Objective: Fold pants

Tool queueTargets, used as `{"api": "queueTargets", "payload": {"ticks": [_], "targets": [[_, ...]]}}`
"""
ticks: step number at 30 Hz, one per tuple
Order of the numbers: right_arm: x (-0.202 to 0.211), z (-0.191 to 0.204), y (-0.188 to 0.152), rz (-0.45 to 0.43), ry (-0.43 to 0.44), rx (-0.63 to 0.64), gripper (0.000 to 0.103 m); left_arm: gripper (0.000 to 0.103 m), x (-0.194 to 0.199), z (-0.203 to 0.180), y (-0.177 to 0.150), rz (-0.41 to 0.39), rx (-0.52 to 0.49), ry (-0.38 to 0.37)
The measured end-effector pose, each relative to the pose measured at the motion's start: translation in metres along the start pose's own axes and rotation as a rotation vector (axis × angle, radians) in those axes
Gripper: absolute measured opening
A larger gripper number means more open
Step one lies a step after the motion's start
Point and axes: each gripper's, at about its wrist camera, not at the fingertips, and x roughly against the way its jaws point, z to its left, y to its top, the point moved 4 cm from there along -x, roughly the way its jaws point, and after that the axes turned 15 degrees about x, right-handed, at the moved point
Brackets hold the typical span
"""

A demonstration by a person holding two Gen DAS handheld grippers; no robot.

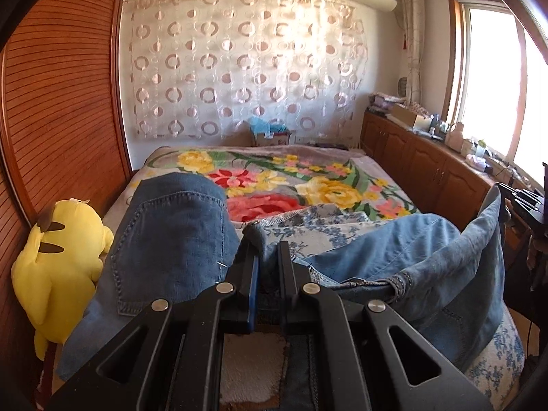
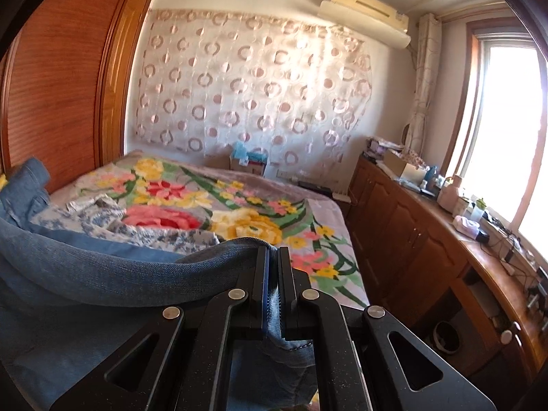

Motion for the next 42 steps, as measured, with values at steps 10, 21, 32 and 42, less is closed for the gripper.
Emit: {"api": "queueTargets", "payload": {"ticks": [10,21,32,42], "targets": [[-0.079,-0.002,0.022,0.132,0.058,0.055,0.004,0.011,-0.036,0.003,-0.005,0.070,-0.010,0.036],[-0.111,-0.009,0.038,0.188,0.076,0.051,0.004,0.014,-0.048,-0.002,0.004,0.090,-0.019,0.025],[-0.099,-0.018,0.032,0.178,0.117,-0.045,0.013,0.070,-0.026,-0.003,0.000,0.079,-0.035,0.011],[-0.059,-0.006,0.029,0.132,0.219,-0.063,0.047,0.077,-0.041,-0.046,-0.025,0.127,-0.122,-0.063]]}}
